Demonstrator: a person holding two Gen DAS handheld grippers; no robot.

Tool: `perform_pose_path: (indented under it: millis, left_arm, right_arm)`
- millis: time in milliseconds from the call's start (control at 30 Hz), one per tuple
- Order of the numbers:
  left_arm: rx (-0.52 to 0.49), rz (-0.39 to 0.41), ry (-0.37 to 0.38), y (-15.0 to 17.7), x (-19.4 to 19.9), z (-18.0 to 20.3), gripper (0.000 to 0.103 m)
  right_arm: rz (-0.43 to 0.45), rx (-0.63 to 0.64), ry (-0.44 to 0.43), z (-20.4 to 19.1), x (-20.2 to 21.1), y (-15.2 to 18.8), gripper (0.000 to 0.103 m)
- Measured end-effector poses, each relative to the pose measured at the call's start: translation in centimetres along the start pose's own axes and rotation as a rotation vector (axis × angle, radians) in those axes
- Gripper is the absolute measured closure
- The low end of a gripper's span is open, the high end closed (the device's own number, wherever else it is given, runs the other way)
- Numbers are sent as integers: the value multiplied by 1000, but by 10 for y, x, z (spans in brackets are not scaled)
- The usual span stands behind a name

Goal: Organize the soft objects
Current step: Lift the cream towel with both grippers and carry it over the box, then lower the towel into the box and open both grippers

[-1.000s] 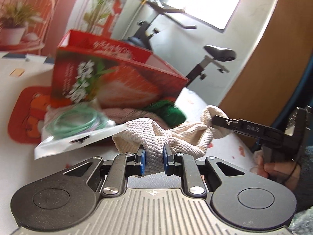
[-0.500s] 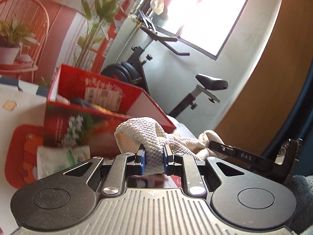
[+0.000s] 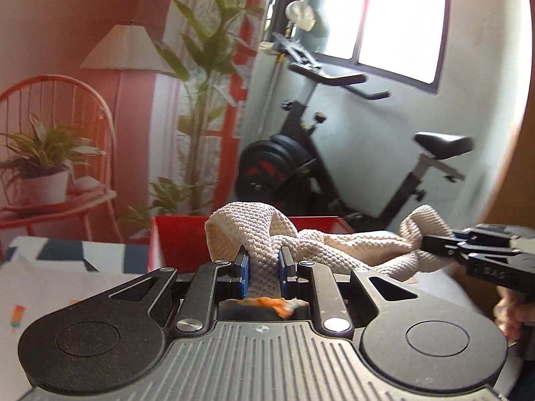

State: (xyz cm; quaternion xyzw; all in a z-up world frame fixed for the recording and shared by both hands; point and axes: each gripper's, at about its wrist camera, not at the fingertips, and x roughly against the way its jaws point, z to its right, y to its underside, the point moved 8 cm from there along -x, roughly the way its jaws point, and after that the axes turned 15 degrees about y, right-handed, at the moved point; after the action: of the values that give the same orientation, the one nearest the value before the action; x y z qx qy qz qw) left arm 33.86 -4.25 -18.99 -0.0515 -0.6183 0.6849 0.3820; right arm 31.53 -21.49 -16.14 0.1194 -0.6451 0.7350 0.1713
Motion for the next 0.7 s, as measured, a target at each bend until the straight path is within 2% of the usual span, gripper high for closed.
perform_pose_path:
  millis: [167, 300, 367, 533, 633, 700]
  left_arm:
    - [-72, -74, -124, -12, -31, -21, 85]
    - [-121, -142, -178, -15, -59, -35, 85]
    - [-104, -183, -189, -13, -73, -45, 85]
    - [37, -237, -188, -4, -95, -77, 85]
    - [59, -267, -186, 0, -101, -87, 85]
    - [85, -291, -157, 2, -104, -90, 84]
  right_arm:
    - [-44, 163, 38, -30, -57, -12, 85]
    - [-102, 268, 63, -51, -99, -5, 85]
    - [-139, 307, 72, -58, -118, 0, 85]
    - [-207, 346, 78, -69, -154, 6, 86]
    - [-223, 374, 72, -75, -167, 7, 86]
    - [-234, 390, 67, -78, -173, 8, 85]
